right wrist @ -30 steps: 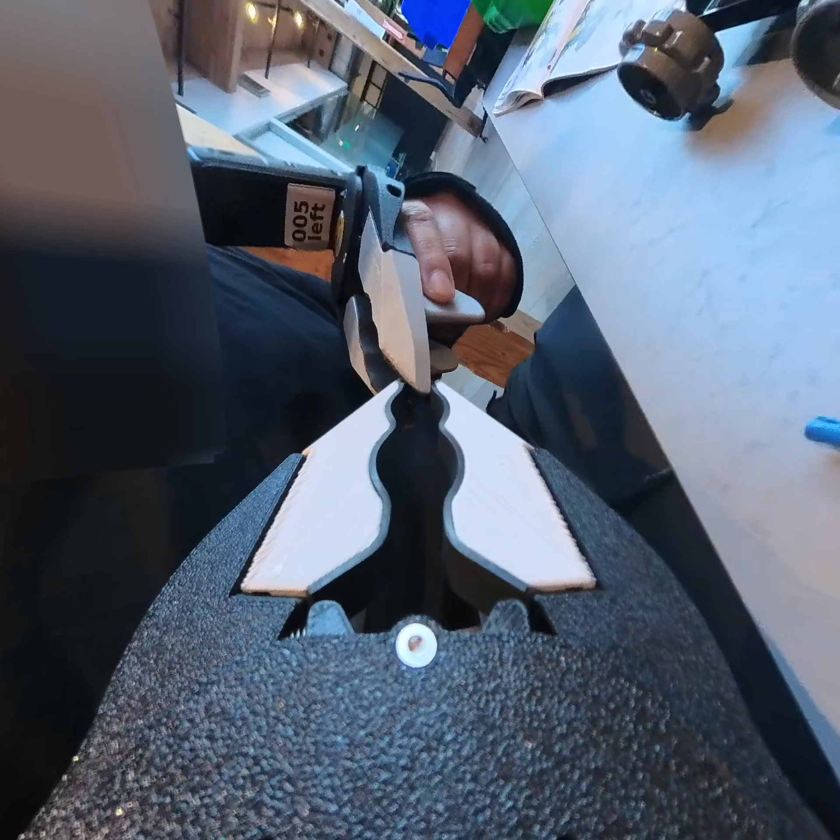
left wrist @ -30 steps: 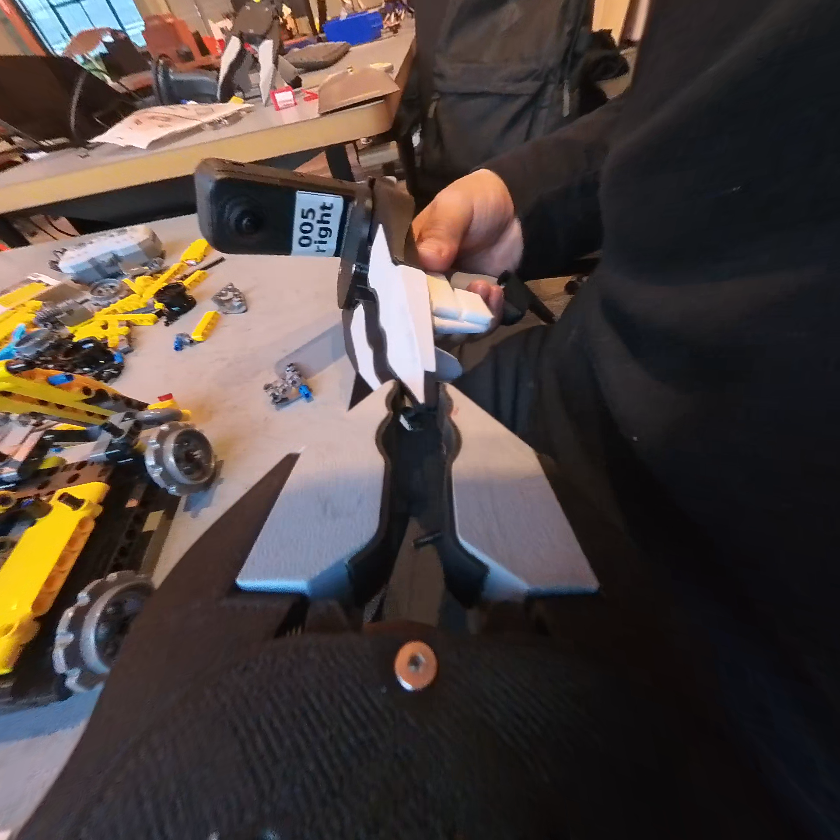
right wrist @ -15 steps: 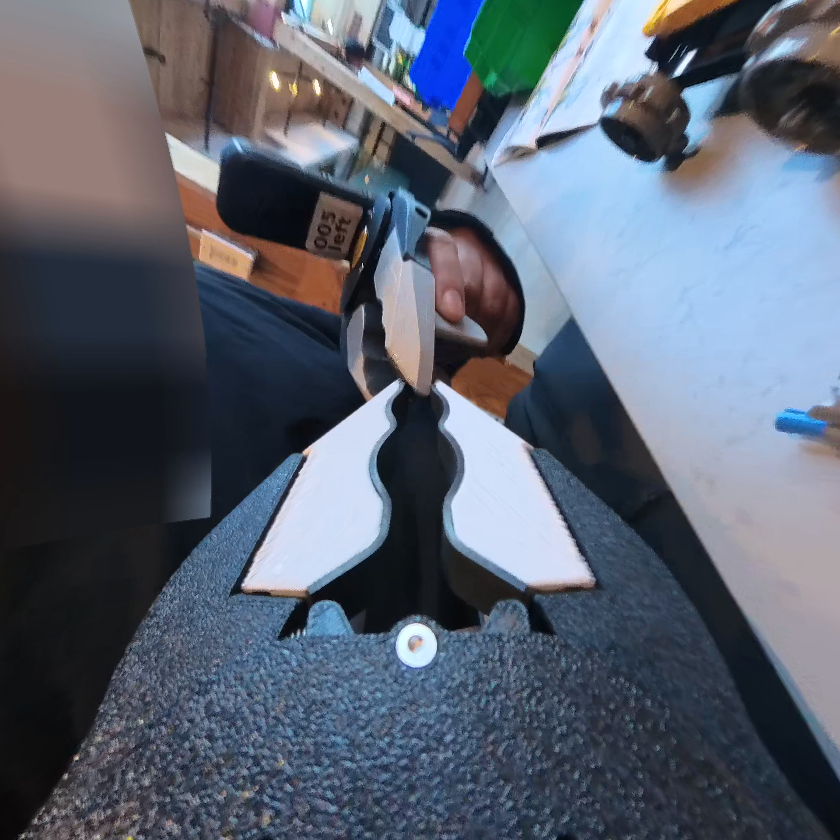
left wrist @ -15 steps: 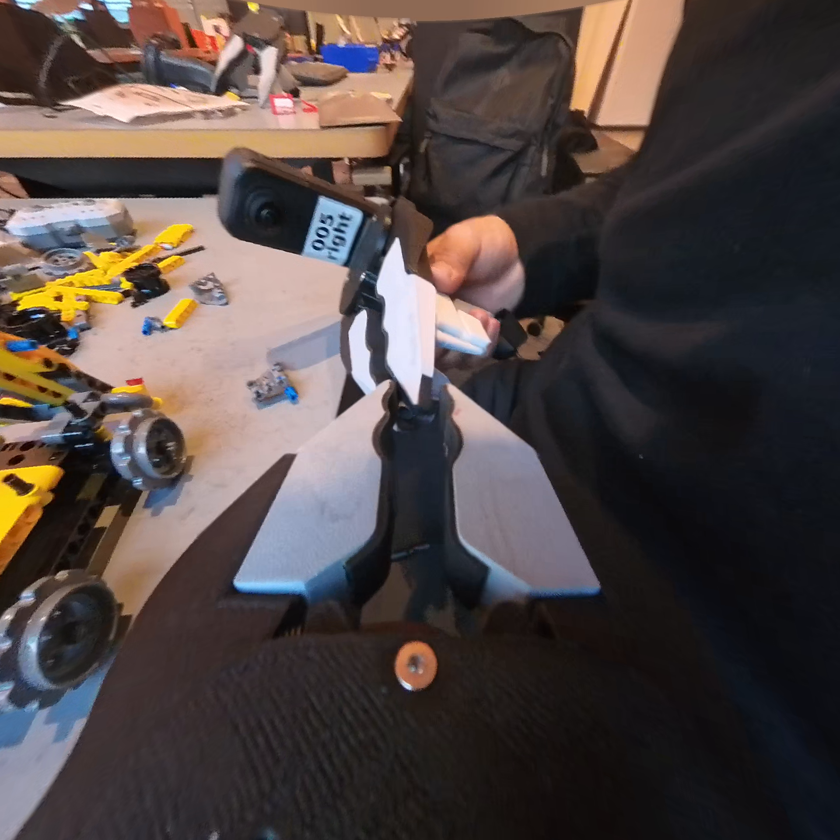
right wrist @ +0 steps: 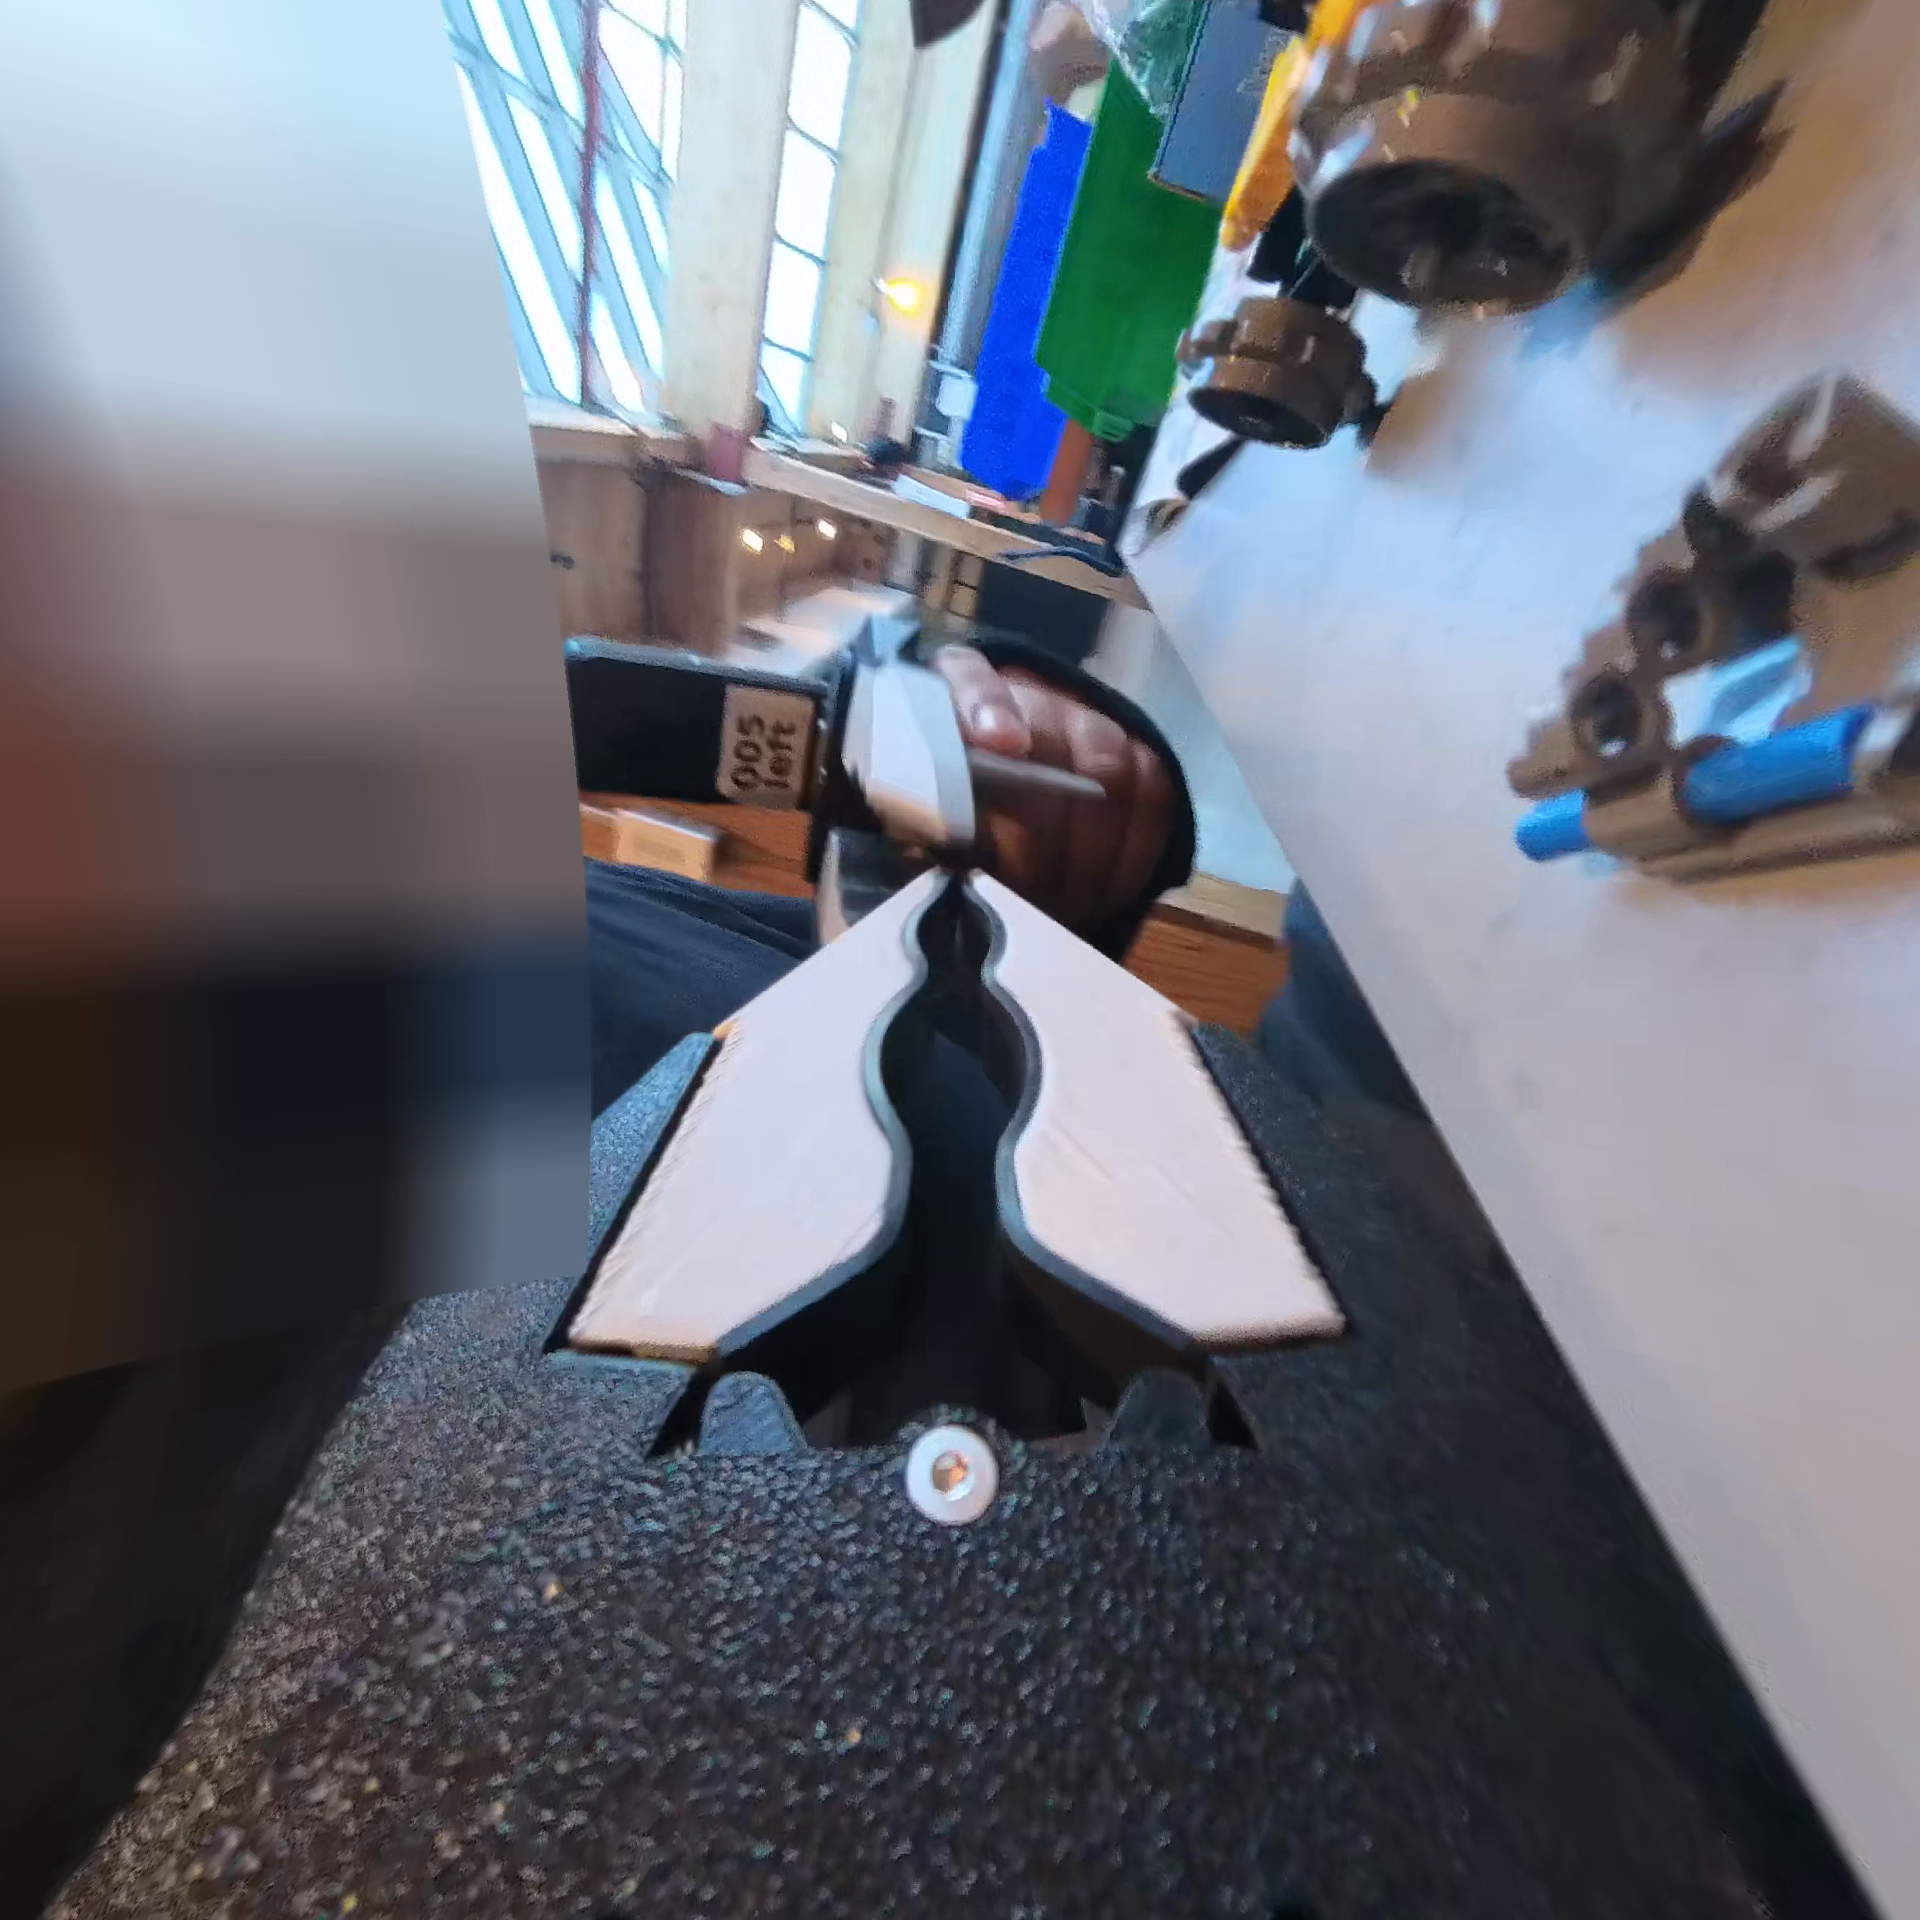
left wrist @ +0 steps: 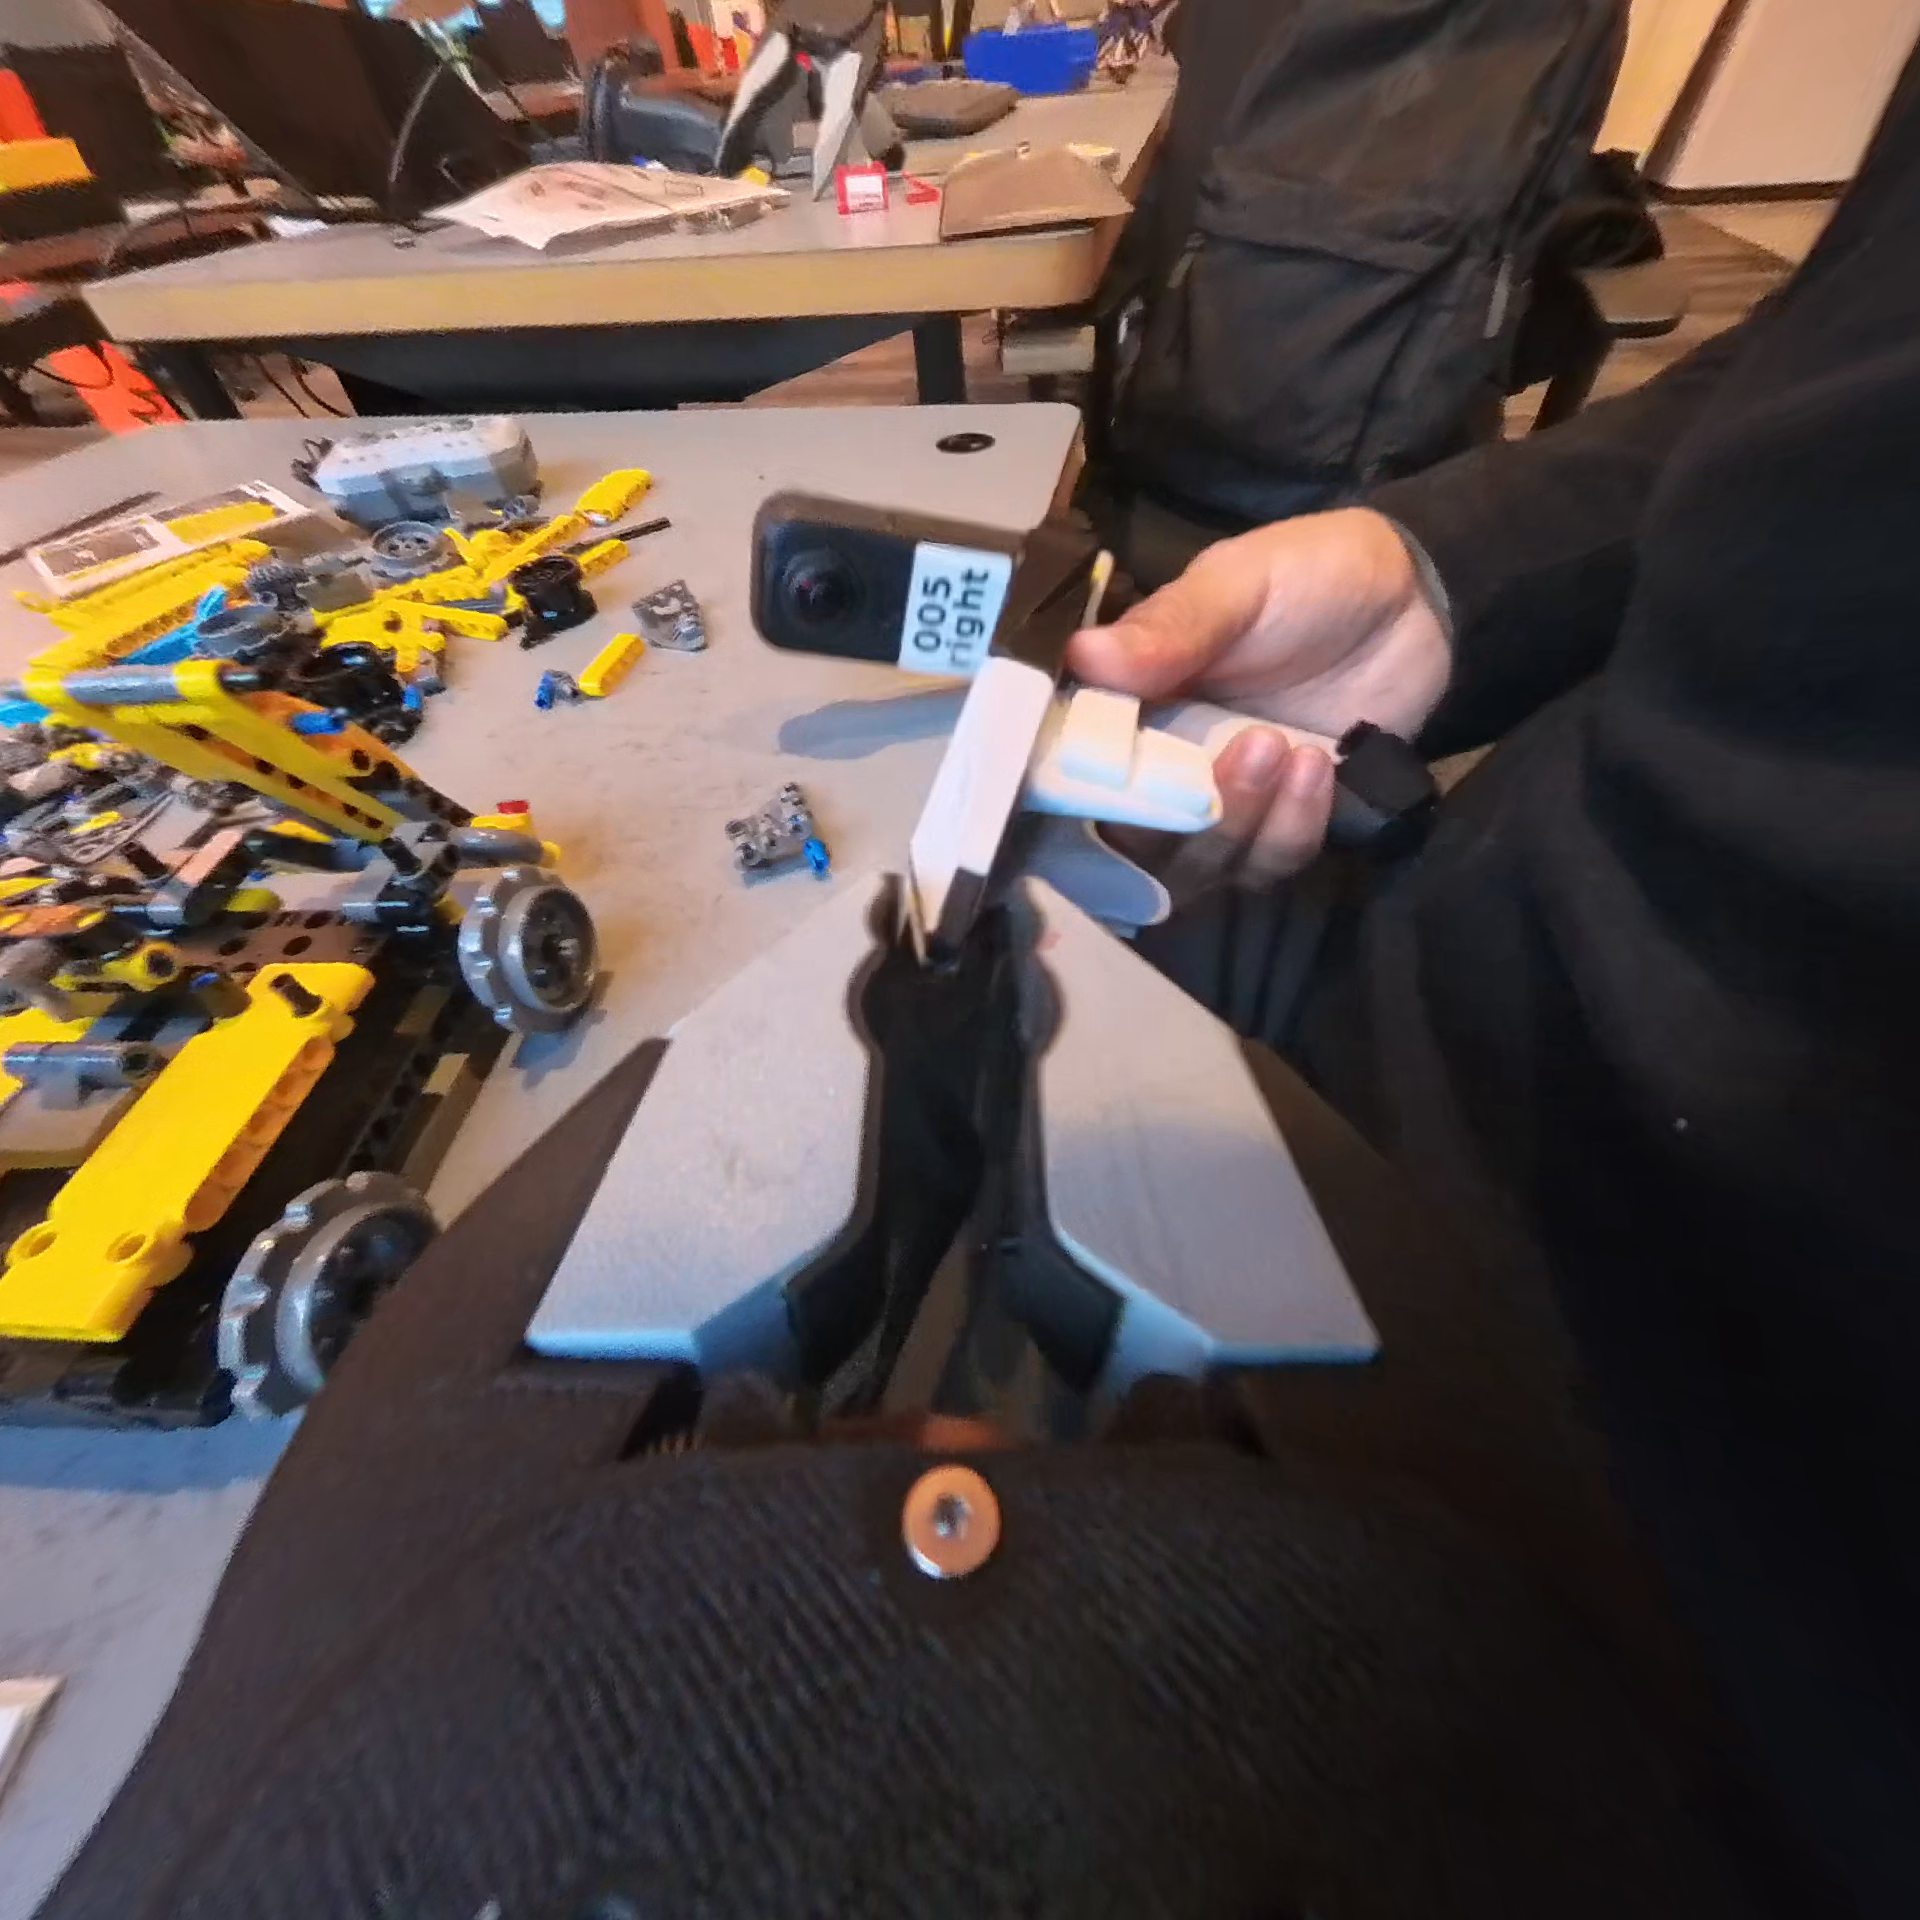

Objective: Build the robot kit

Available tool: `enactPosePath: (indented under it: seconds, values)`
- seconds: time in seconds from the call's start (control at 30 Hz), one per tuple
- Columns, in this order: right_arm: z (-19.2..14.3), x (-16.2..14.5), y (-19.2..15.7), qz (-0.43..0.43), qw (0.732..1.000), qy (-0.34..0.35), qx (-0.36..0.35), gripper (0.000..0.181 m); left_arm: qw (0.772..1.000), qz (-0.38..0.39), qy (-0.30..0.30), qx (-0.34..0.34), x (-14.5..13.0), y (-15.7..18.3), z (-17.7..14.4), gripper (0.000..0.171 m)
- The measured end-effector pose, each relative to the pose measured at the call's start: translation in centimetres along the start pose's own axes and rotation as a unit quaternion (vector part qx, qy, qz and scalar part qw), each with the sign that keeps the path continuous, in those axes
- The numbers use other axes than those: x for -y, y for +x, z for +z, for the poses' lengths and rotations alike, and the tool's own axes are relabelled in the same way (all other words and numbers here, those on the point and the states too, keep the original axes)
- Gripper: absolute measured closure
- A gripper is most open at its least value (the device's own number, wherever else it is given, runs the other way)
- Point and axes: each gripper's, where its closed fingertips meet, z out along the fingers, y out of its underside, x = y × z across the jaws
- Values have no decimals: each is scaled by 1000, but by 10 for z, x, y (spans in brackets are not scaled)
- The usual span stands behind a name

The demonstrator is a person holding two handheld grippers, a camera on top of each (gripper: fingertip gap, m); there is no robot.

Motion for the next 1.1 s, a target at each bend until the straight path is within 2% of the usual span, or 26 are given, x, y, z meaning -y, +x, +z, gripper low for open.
enactPosePath:
  seconds: [0.03, 0.1, 0.2, 0.27, 0.4, 0.53, 0.63, 0.77, 0.87, 0.97, 1.03, 1.1]
  values:
    - [-5, 1, 0, -25, 1000, -7, -18, 181, 1000, -1, 11, 14, 4, -6, -5, 139]
    - [-18, 5, -6, -65, 997, -21, -42, 181, 998, -6, 49, 31, 16, -17, -18, 142]
    - [-40, 16, -17, -146, 985, -34, -86, 181, 996, -32, 78, 17, 23, -22, -26, 141]
    - [-48, 23, -27, -184, 976, -32, -108, 181, 996, -38, 74, 10, 22, -21, -24, 140]
    - [-62, 17, -47, -238, 960, -27, -145, 181, 997, -34, 41, 52, 9, -21, -30, 137]
    - [-85, -18, -59, -288, 938, -21, -191, 181, 990, -66, 40, 114, -4, -2, -62, 135]
    - [-102, -49, -65, -293, 932, 13, -214, 181, 979, -74, 23, 187, -16, 13, -84, 134]
    - [-119, -101, -78, -303, 922, 47, -236, 178, 964, -99, 20, 244, -25, 45, -106, 132]
    - [-137, -140, -76, -344, 890, 45, -296, 174, 952, -111, 27, 285, -22, 64, -118, 131]
    - [-167, -167, -66, -376, 845, 21, -378, 154, 942, -115, 18, 316, -20, 84, -121, 123]
    - [-185, -182, -66, -398, 823, 2, -405, 139, 936, -111, 11, 334, -24, 98, -118, 121]
    - [-204, -190, -65, -421, 801, 10, -427, 127, 934, -117, -8, 338, -33, 110, -110, 112]
